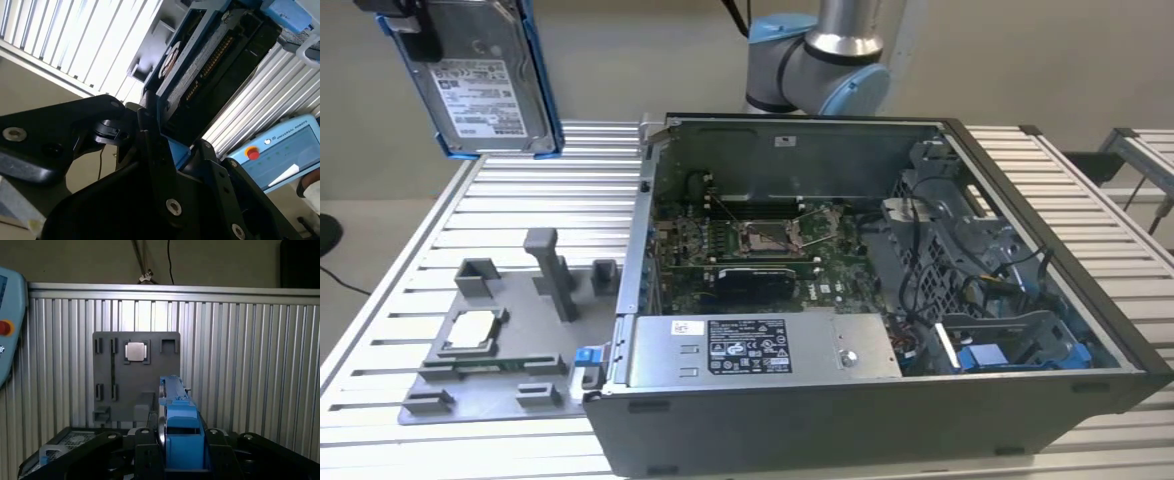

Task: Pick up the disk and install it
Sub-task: 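Pick up the disk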

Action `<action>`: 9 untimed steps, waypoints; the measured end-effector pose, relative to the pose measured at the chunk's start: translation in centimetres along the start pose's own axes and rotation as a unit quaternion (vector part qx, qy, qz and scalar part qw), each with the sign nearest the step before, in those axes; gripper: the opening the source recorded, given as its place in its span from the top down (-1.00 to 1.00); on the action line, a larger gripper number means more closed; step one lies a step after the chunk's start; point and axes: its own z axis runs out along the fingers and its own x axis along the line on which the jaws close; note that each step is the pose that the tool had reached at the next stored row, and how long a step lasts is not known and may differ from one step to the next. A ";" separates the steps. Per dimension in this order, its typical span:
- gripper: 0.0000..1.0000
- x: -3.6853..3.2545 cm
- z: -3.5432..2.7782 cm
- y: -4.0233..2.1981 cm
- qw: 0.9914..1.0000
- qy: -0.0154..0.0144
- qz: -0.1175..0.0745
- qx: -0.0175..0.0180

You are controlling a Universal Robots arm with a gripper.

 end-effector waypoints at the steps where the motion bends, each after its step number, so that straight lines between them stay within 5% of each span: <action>1: 1.00 0.00 0.00 -0.33 1.000 0.000 0.000 0.000; 9: 1.00 0.04 -0.04 -2.96 1.000 0.000 0.000 0.000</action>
